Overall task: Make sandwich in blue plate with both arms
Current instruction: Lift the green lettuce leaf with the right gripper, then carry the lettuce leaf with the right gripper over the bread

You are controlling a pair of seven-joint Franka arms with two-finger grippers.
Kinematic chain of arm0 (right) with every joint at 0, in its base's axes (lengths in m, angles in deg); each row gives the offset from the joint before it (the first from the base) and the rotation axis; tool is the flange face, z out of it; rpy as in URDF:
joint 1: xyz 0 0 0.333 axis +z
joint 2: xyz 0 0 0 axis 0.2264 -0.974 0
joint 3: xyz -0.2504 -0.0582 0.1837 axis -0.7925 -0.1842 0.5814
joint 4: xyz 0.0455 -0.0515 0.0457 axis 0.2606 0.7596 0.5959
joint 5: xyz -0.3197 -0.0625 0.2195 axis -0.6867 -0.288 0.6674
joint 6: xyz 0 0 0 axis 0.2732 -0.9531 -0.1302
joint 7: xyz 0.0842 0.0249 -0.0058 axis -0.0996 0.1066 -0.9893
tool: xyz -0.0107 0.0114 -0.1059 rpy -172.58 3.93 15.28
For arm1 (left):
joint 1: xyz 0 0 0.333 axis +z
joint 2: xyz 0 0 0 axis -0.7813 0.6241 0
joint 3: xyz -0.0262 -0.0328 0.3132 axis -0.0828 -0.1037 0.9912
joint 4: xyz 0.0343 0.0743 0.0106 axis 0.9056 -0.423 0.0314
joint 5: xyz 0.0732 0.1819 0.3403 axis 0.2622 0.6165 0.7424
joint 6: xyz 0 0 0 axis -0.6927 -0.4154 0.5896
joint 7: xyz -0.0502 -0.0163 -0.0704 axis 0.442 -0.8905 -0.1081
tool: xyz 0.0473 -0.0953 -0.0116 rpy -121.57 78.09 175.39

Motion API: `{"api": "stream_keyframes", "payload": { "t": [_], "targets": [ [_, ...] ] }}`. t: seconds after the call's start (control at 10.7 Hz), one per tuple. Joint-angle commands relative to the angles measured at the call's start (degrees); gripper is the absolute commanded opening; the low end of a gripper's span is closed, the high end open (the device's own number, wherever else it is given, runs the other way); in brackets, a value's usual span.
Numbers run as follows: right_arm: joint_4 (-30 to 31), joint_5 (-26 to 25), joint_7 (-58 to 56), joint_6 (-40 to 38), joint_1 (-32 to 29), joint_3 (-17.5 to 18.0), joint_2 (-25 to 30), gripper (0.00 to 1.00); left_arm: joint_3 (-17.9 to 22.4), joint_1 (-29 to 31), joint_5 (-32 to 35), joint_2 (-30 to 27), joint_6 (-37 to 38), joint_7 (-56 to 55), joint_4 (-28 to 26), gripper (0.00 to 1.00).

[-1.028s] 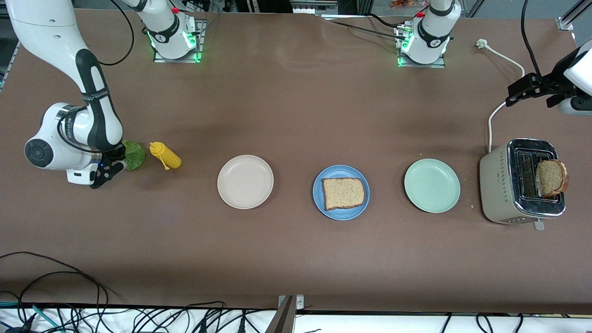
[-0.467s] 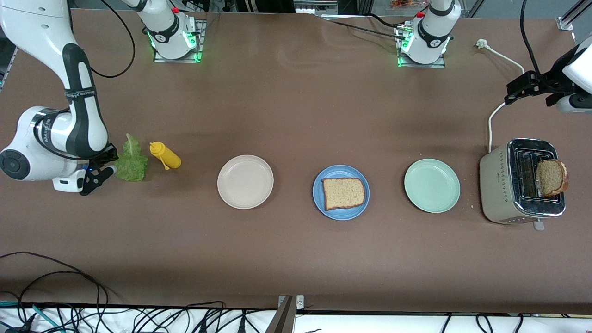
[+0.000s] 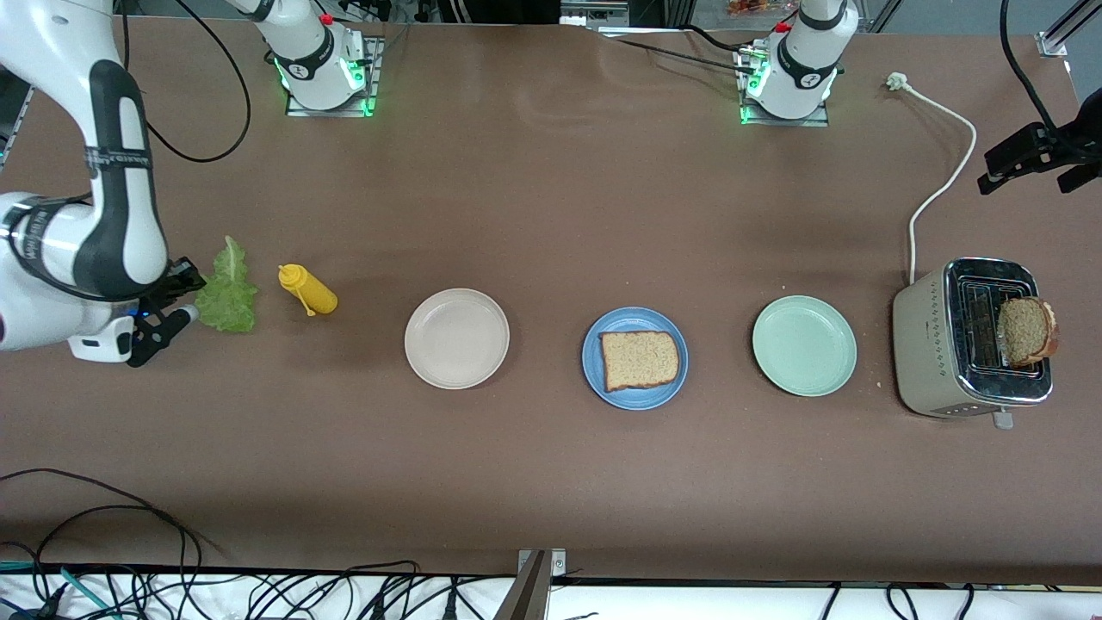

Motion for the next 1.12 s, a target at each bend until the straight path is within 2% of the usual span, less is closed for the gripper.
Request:
{"api": "stream_keyframes", "payload": {
  "t": [0.0,0.28,0.56,0.84,1.03],
  "targets": [
    [-11.8,2.0,0.0,-12.8,0.0,0.5,0.0,0.00,-0.4,-0.5,0.0,1.3,1.2,-0.2,2.0,1.00],
    [-20.2,8.7,4.8,-20.5,1.1,0.6,0.0,0.00,-0.5,-0.7,0.2,1.3,1.2,-0.1,2.0,1.00],
    [-23.9,15.9,13.8,-23.1,5.5,0.5,1.2,0.00,-0.5,-0.6,0.2,1.4,1.2,0.3,2.0,1.00],
    [-24.1,29.6,30.1,-22.2,11.3,0.6,2.0,0.00,-0.5,-0.5,0.2,1.4,1.2,0.3,2.0,1.00],
    [-24.1,36.5,38.4,-16.3,15.5,0.6,1.8,0.00,-0.5,-0.5,0.2,1.4,1.2,0.3,2.0,1.00]
  ]
}}
